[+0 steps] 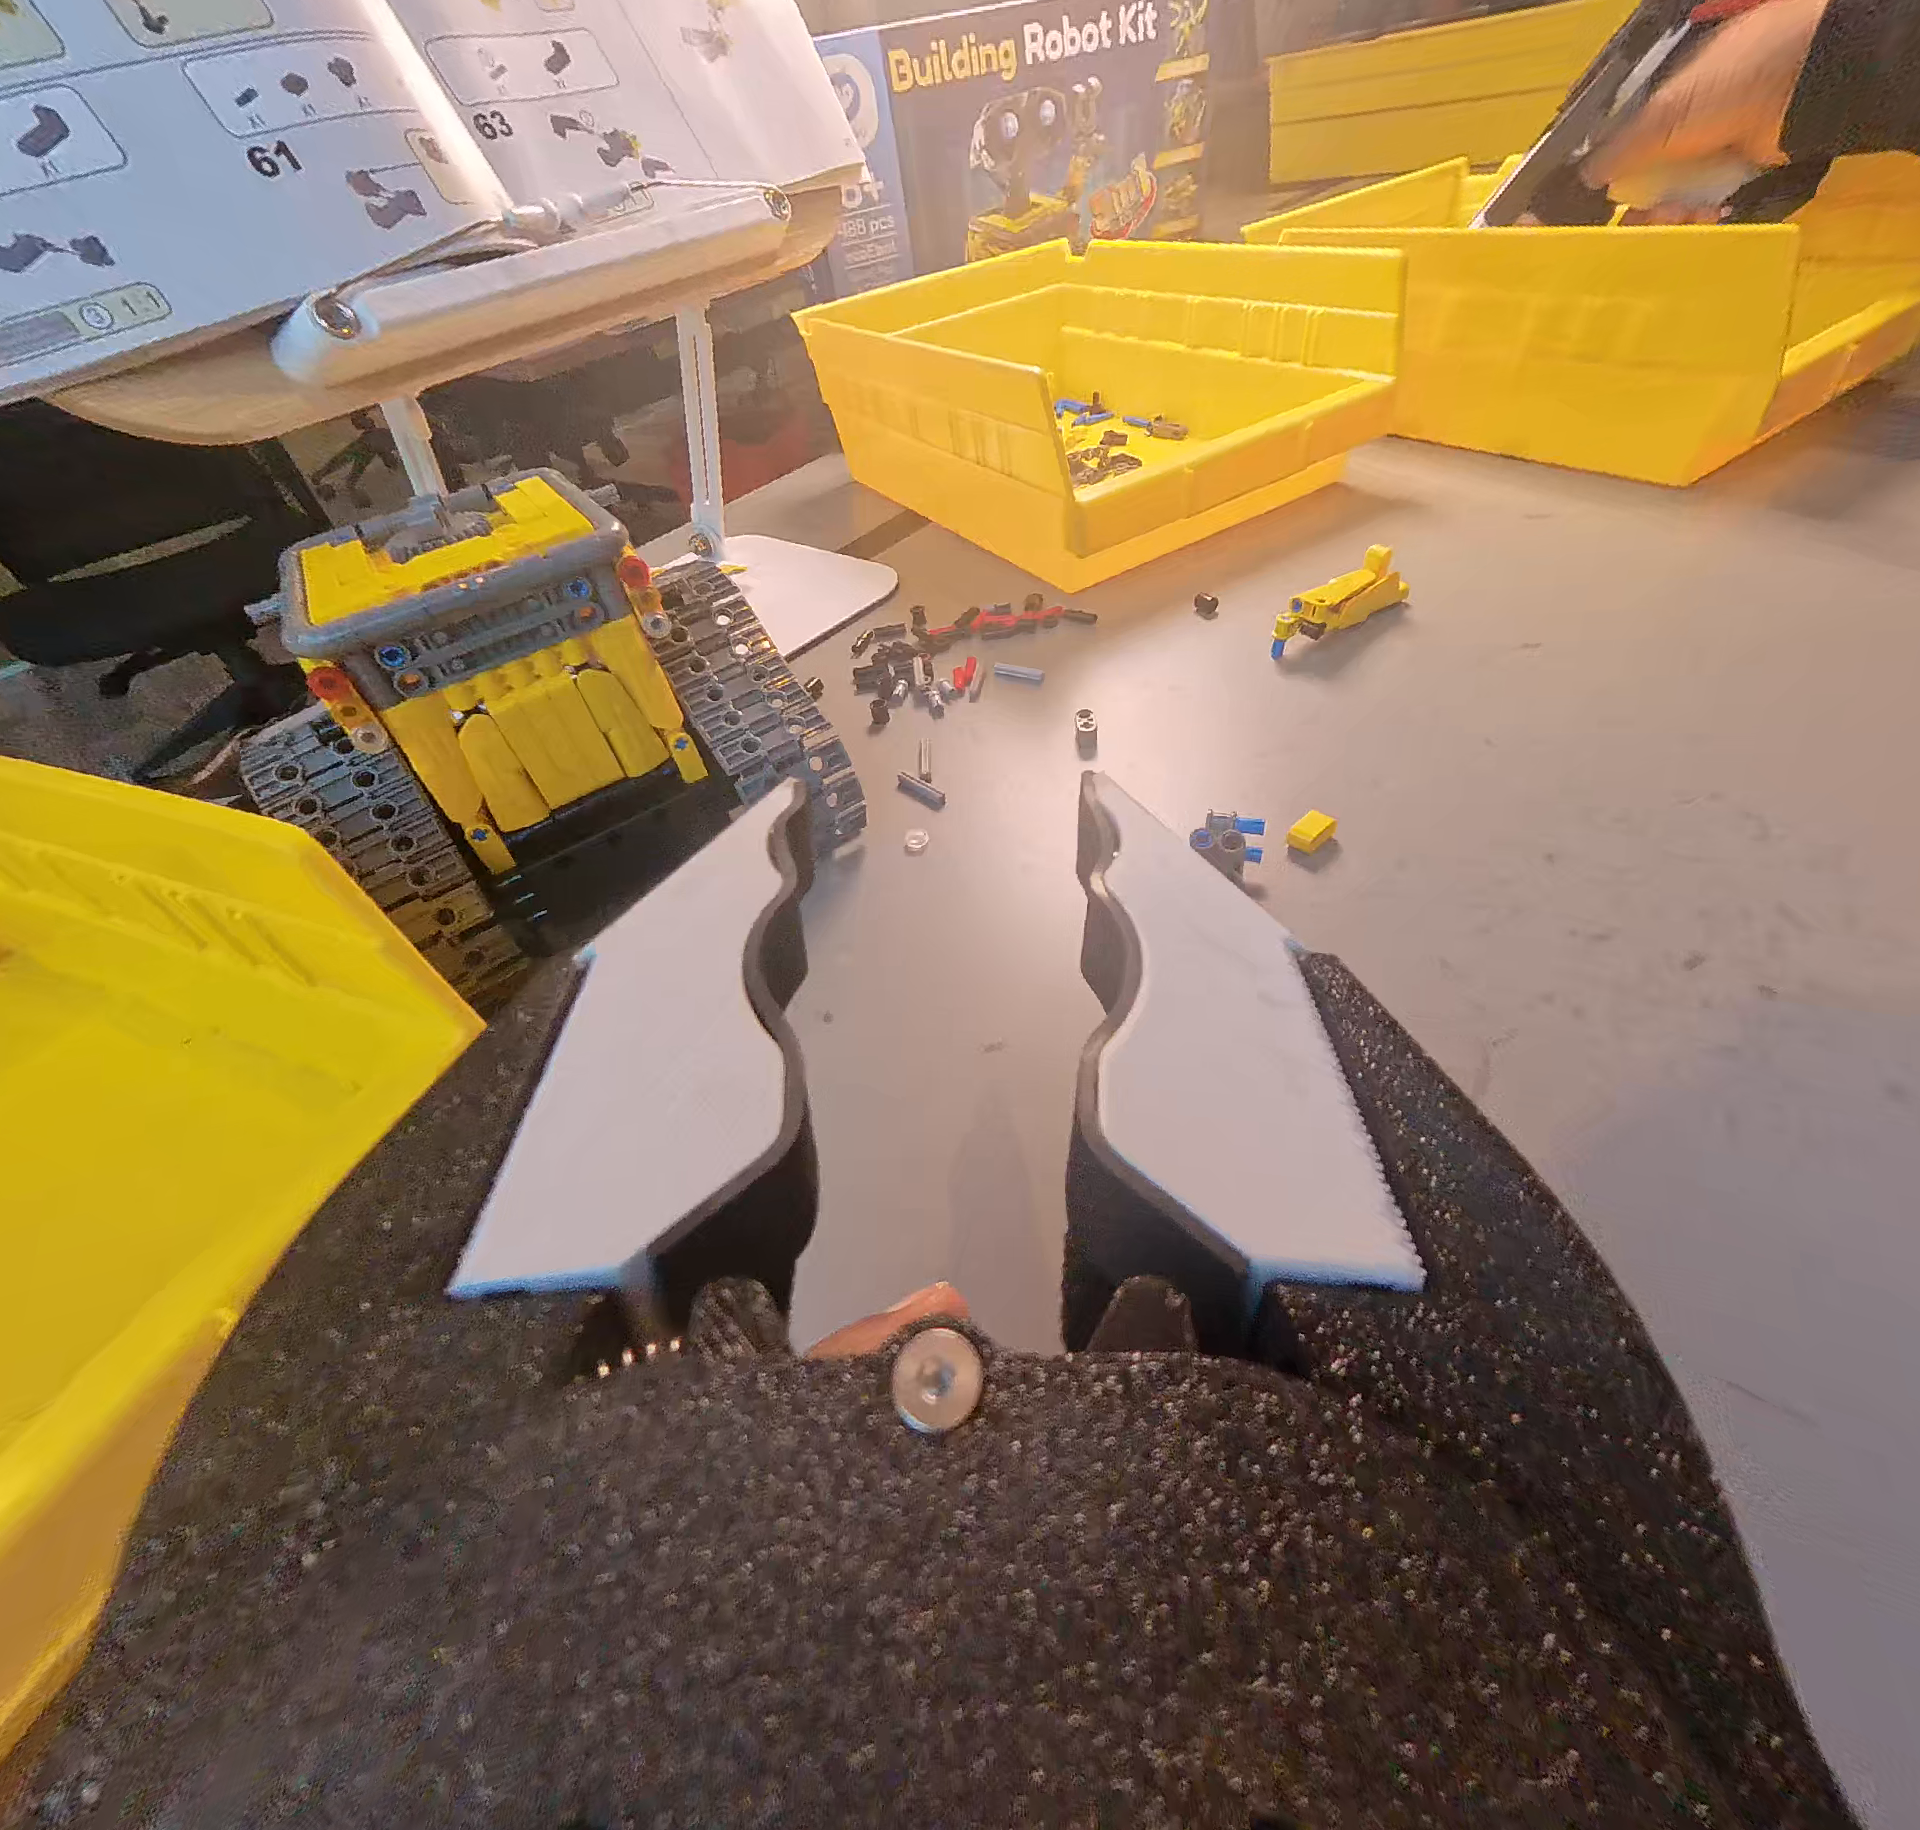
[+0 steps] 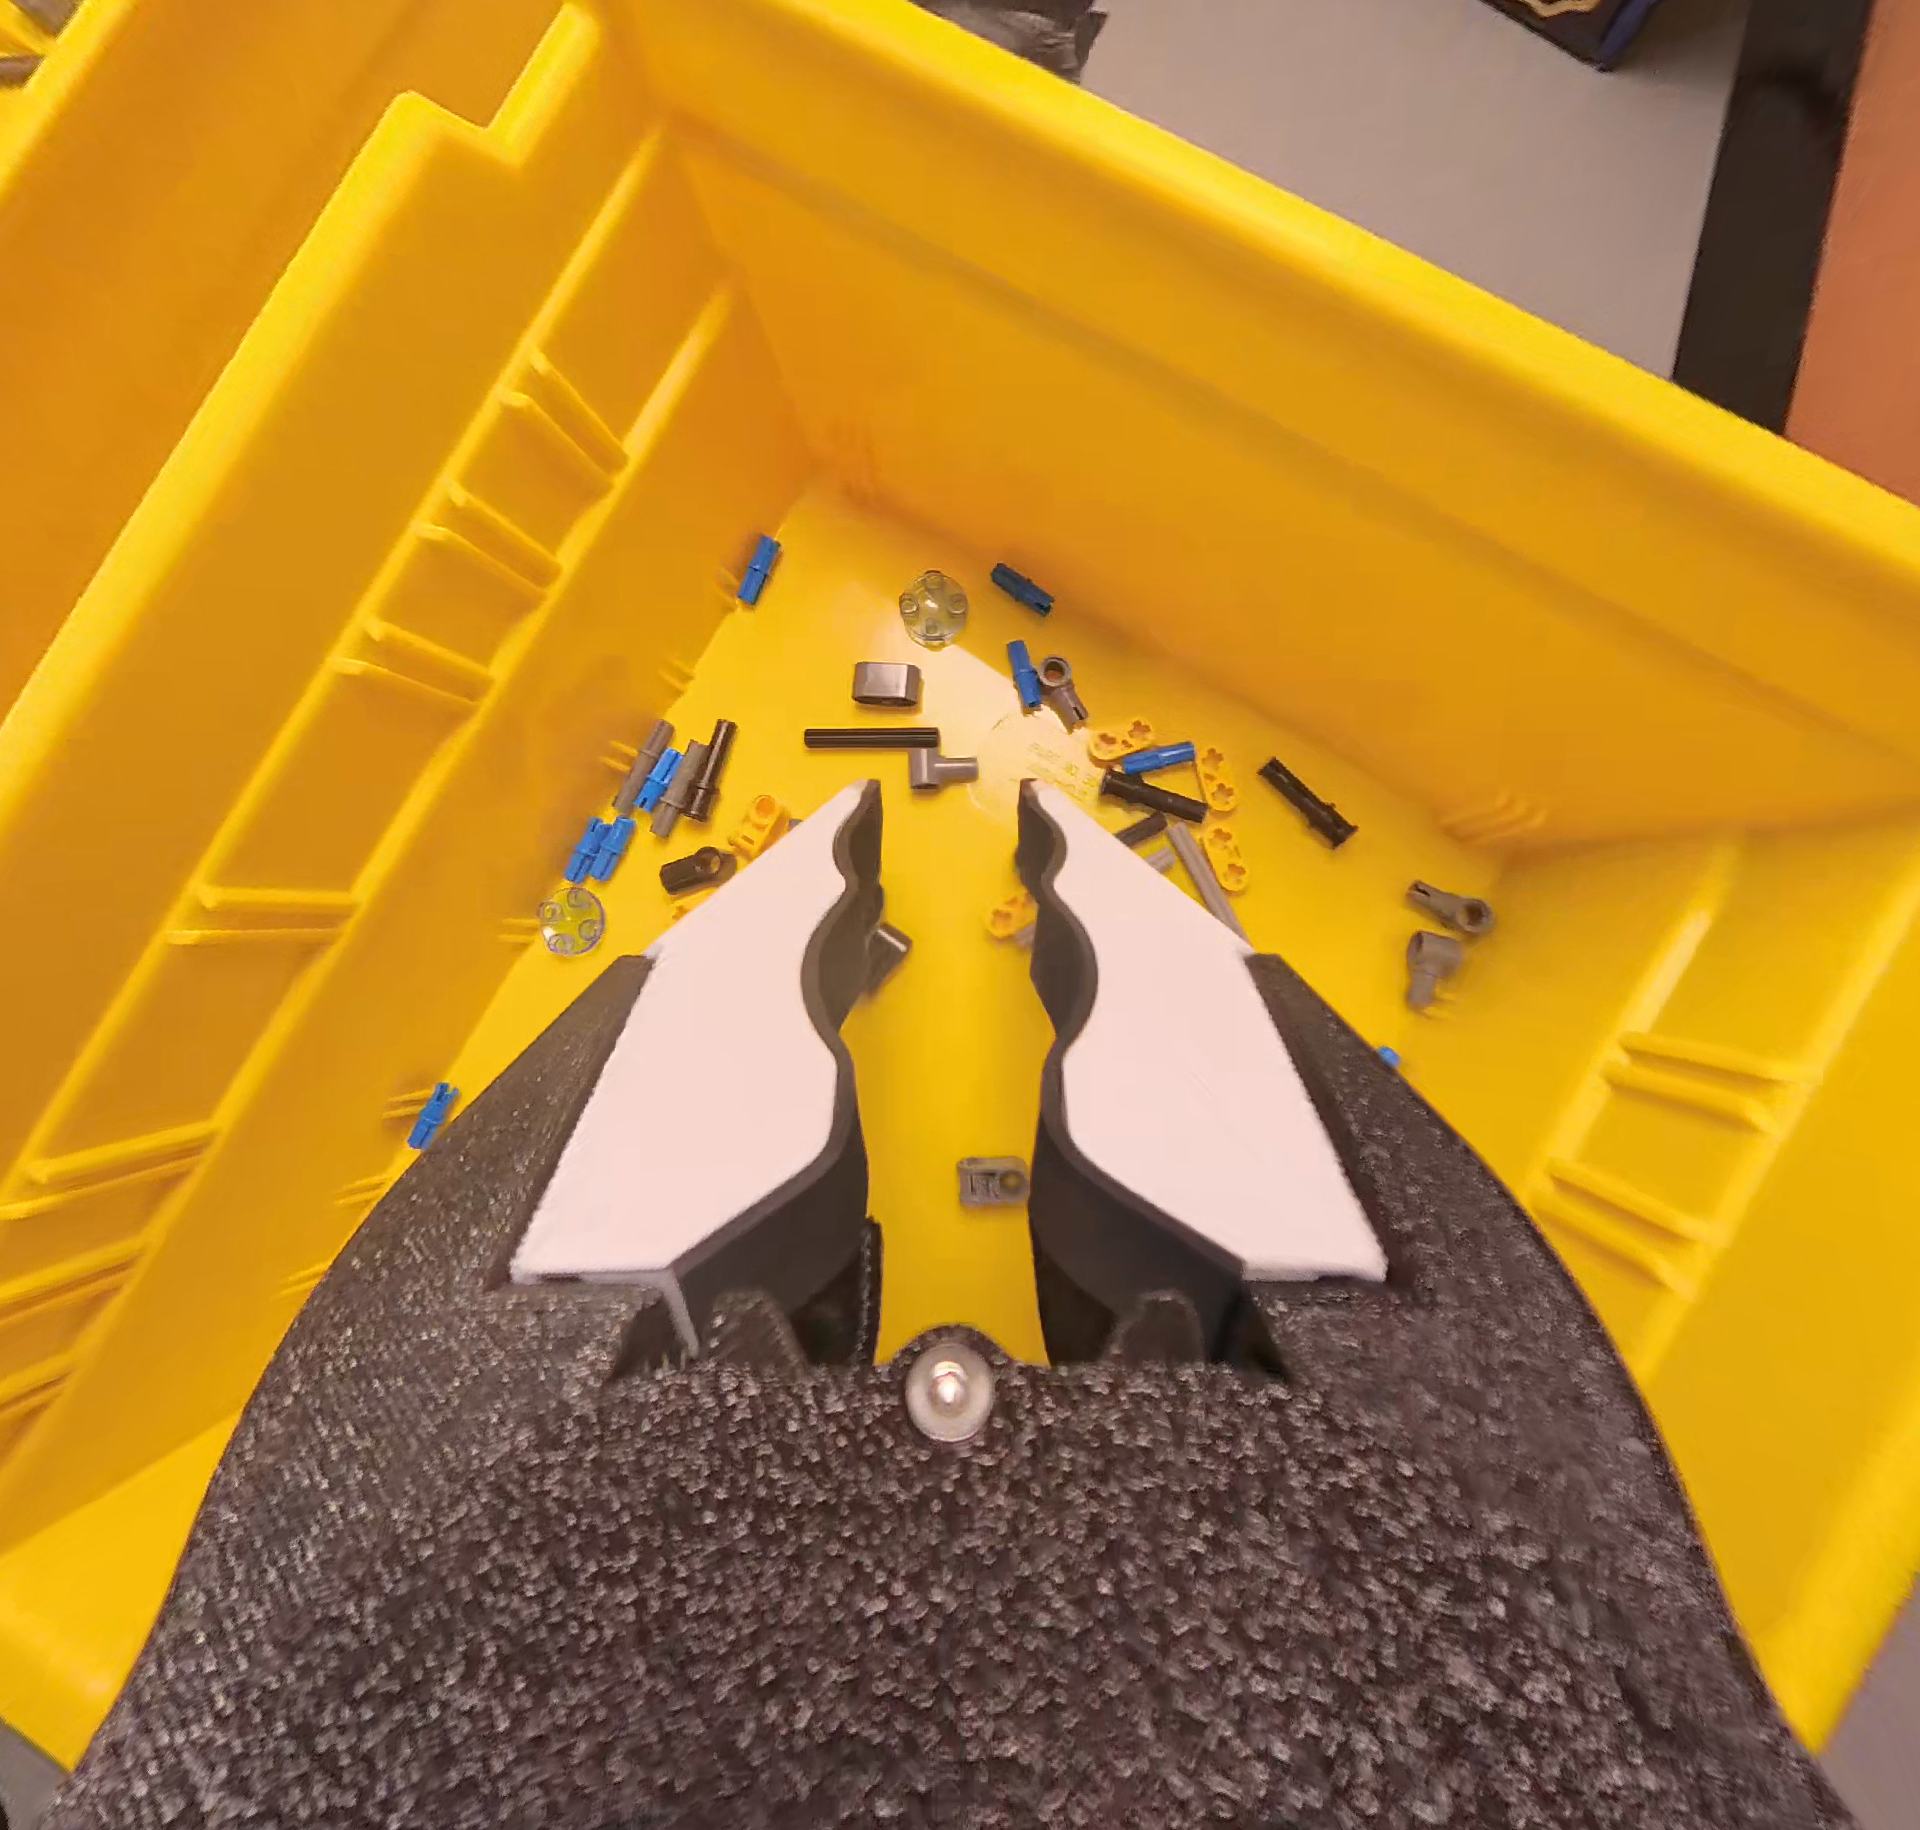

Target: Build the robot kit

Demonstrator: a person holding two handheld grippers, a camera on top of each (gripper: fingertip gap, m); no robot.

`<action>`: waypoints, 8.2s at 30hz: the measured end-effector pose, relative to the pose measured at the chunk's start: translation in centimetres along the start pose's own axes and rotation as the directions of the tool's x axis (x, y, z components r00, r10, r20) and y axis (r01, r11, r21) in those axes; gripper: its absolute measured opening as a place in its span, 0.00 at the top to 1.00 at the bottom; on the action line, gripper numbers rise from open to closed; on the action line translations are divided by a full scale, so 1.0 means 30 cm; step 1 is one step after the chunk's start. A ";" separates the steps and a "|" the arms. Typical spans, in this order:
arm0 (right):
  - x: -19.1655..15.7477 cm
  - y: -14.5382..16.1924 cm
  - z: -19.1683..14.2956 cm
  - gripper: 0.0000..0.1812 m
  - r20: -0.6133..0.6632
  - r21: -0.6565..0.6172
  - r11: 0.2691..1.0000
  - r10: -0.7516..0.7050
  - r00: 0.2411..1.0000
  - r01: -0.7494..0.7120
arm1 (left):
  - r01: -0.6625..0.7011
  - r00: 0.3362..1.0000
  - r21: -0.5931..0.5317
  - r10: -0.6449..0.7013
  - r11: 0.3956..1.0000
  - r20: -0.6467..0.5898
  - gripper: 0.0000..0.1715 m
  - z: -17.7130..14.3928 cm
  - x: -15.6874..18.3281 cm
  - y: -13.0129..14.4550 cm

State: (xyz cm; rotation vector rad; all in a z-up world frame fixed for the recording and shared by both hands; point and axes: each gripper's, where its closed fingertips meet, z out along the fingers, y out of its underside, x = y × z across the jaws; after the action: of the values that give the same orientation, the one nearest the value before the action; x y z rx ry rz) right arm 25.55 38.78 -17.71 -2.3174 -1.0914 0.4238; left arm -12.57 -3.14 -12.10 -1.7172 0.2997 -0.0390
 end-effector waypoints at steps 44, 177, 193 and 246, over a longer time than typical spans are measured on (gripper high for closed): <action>0.109 0.088 0.001 0.94 -0.085 -0.349 0.936 -0.072 0.994 0.038 | 0.010 0.996 -0.070 -0.003 0.997 0.086 0.60 0.019 -0.051 0.042; -1.242 -0.099 0.055 0.90 0.375 0.376 0.777 -0.625 0.684 0.504 | 0.036 0.998 -0.158 -0.028 0.987 0.054 0.64 0.008 -0.008 0.085; -1.424 -0.067 0.287 0.92 0.490 0.215 0.672 -0.702 0.517 0.709 | 0.001 1.000 -0.178 0.000 0.984 0.003 0.68 -0.016 -0.013 0.093; -1.245 -0.243 0.051 0.86 0.262 0.476 0.712 -0.675 0.690 0.516 | -0.220 0.905 -0.401 0.033 0.889 -0.425 1.00 -0.047 0.257 0.261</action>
State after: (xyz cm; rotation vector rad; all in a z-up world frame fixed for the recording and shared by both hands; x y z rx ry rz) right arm -2.91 13.98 -12.69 -1.4286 -1.7391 0.8008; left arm -6.79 -7.29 -20.60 -2.1325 0.7859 -0.2523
